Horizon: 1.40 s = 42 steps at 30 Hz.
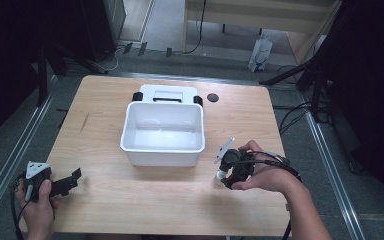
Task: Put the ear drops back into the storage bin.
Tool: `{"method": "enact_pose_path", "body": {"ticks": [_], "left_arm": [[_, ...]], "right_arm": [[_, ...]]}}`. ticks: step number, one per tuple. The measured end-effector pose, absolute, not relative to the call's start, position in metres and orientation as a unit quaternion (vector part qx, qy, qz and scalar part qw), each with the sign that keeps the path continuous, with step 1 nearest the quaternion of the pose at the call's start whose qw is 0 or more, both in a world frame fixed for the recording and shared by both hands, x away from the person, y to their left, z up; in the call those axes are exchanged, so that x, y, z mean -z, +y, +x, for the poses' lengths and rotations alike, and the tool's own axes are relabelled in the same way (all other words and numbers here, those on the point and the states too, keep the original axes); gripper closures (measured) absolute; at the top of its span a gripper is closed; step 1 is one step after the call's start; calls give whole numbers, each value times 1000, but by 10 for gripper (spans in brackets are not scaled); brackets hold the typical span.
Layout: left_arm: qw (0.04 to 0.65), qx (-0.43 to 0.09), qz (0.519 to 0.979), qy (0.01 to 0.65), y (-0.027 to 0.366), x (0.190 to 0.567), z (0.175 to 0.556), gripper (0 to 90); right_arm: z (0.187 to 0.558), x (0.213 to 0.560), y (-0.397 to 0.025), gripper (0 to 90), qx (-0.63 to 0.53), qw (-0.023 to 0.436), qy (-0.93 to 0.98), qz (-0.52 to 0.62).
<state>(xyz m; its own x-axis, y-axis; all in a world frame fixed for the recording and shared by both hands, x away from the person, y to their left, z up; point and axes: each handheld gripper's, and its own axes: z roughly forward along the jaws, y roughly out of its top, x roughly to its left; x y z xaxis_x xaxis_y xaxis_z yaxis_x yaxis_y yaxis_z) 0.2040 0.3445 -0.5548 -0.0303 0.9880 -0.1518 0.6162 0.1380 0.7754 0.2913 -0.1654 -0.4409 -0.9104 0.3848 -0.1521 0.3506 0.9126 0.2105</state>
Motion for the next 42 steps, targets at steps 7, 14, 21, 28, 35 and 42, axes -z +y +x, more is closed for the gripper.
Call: {"method": "enact_pose_path", "body": {"ticks": [7,14,21,28,35,42], "left_arm": [[353,-264,601,667,345,555,204,5],[353,-264,600,668,346,555,204,5],[354,-264,599,668,346,555,204,5],[354,-265,600,667,345,555,204,5],[354,-264,600,667,346,555,204,5],[353,-265,601,666,345,555,204,5]], "right_arm": [[298,447,-156,568,-69,77,979,177],[305,454,-150,679,-52,57,981,178],[307,454,-149,720,-52,56,985,154],[312,447,-151,721,-68,48,986,145],[321,428,-154,721,-75,52,985,149],[330,404,-155,721,-89,63,983,149]]}}
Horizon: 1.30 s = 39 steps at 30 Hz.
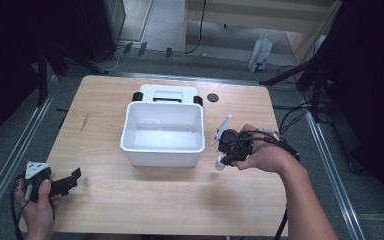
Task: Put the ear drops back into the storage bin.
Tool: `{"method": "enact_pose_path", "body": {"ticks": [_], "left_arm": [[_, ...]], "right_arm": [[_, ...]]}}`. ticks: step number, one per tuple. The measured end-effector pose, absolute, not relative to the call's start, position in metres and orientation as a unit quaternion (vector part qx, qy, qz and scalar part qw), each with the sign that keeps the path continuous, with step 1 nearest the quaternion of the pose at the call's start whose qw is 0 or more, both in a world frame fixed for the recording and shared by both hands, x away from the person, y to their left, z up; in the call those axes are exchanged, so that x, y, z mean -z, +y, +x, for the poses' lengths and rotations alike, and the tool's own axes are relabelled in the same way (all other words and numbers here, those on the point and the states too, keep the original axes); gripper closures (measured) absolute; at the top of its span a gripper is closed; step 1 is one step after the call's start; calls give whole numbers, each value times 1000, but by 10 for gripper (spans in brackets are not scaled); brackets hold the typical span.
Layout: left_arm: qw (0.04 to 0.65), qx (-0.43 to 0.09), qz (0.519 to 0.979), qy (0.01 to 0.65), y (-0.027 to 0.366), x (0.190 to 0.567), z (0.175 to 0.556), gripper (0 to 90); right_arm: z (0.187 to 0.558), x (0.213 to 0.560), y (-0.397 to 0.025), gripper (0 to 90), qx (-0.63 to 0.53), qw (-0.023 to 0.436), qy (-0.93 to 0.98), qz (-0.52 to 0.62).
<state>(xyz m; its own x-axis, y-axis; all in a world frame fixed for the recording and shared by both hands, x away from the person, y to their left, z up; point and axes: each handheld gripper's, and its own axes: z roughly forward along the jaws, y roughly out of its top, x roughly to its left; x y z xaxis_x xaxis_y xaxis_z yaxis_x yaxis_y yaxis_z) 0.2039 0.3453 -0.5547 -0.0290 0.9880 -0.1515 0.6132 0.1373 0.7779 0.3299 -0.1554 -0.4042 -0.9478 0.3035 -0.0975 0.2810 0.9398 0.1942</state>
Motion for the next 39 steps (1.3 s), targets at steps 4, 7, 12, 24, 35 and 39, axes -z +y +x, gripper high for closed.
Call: {"method": "enact_pose_path", "body": {"ticks": [4,7,12,24,35,39], "left_arm": [[353,-265,600,667,345,555,204,5],[353,-265,601,666,345,555,204,5],[353,-264,601,667,345,555,204,5],[353,-263,601,667,346,555,204,5],[352,-264,602,666,345,555,204,5],[352,-263,602,666,345,555,204,5]], "right_arm": [[335,391,-155,721,-99,68,982,148],[339,381,-153,721,-98,71,982,147],[346,365,-150,721,-103,77,981,143],[359,336,-142,721,-112,88,980,140],[364,316,-126,722,-123,94,979,131],[365,312,-119,722,-128,97,979,124]]}}
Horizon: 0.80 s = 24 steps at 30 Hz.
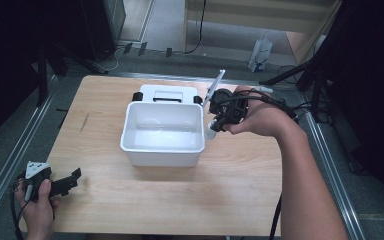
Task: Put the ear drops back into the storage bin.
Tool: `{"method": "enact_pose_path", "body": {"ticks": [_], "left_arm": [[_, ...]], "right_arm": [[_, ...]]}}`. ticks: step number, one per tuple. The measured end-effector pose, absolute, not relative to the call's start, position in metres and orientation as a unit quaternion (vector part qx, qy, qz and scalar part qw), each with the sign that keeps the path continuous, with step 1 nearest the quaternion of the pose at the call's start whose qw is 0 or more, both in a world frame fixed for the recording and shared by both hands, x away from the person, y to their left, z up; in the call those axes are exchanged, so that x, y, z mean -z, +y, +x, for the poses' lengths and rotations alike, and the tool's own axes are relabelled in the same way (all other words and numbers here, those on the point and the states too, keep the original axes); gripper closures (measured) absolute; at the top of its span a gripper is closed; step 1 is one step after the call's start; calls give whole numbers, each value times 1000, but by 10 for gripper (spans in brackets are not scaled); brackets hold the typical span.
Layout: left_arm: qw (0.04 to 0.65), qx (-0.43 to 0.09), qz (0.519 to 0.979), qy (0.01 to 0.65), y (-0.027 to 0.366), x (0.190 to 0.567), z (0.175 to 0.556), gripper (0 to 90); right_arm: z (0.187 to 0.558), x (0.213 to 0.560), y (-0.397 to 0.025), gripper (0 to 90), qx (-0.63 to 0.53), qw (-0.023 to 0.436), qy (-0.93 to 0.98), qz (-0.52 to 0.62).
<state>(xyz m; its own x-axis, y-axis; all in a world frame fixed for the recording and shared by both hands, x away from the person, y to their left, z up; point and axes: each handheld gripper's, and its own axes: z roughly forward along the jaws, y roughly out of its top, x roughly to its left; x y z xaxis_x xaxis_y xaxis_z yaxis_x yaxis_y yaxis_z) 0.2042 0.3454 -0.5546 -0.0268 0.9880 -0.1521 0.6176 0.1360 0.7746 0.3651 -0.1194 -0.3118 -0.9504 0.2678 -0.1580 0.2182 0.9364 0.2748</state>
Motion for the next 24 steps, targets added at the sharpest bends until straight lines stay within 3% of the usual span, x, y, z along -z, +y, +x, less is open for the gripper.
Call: {"method": "enact_pose_path", "body": {"ticks": [24], "left_arm": [[356,-256,604,666,347,555,205,5]], "right_arm": [[378,335,-75,722,-122,85,984,96]]}}
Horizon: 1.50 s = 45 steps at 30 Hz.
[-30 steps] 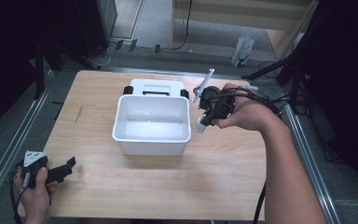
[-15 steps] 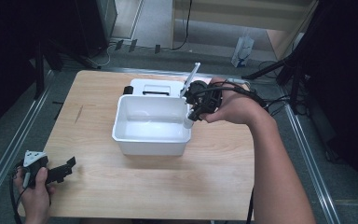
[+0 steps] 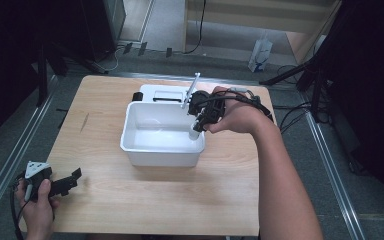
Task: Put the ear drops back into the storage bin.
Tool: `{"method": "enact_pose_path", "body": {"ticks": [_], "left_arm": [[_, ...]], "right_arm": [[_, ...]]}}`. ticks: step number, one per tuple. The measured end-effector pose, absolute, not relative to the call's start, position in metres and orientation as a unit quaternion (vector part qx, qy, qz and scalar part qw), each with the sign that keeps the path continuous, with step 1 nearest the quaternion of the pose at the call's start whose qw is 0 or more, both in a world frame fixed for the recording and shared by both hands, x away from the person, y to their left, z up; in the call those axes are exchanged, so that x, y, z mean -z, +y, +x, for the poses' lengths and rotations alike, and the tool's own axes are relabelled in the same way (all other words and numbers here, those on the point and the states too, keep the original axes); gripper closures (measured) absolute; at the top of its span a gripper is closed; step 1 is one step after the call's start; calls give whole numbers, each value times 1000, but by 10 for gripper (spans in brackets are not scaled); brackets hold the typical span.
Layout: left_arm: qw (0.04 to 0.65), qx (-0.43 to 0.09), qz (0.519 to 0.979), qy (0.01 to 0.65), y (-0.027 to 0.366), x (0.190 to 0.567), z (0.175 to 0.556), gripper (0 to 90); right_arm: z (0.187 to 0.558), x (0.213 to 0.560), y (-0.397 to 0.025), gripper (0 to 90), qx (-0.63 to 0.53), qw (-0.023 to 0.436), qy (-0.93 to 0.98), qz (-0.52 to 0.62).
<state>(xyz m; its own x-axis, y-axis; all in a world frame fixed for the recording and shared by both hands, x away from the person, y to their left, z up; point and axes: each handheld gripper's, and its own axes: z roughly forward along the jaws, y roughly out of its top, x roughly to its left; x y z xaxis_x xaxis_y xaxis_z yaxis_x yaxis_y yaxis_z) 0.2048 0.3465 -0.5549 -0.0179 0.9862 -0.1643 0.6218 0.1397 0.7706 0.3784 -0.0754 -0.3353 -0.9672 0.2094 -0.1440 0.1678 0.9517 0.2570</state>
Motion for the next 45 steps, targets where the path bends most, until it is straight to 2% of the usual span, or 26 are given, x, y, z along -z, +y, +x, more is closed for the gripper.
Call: {"method": "enact_pose_path", "body": {"ticks": [21,45], "left_arm": [[358,-255,604,665,346,555,205,5],[359,-253,606,663,347,555,205,5]], "right_arm": [[388,375,-69,722,-98,86,989,73],[395,414,-62,721,-72,115,991,21]]}}
